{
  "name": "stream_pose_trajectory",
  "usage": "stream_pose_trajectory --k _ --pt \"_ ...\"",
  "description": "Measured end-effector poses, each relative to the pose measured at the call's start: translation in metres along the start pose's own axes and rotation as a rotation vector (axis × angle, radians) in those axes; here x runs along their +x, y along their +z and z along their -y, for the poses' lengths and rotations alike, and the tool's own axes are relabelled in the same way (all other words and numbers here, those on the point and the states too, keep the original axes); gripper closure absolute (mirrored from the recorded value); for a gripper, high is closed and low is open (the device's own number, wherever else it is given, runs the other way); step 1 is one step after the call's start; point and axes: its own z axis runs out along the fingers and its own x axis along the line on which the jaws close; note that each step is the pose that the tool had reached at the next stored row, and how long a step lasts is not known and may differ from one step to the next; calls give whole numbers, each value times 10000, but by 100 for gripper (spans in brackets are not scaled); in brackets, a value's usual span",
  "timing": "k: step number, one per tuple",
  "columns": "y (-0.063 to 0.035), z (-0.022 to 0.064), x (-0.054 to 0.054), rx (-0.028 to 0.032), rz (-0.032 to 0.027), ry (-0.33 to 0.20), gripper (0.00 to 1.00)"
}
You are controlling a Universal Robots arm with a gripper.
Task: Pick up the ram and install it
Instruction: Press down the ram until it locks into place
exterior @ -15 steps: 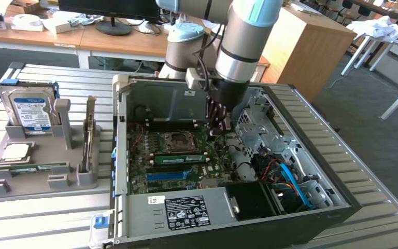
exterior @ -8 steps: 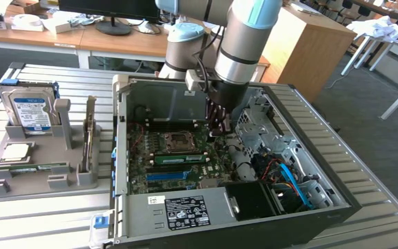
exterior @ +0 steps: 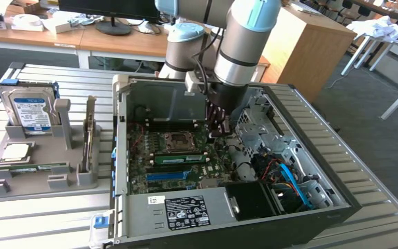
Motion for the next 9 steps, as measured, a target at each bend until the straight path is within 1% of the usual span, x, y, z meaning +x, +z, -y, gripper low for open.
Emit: stream_pose_trajectory --k 9 --pt "62 1 -1 0 -1 0 90"
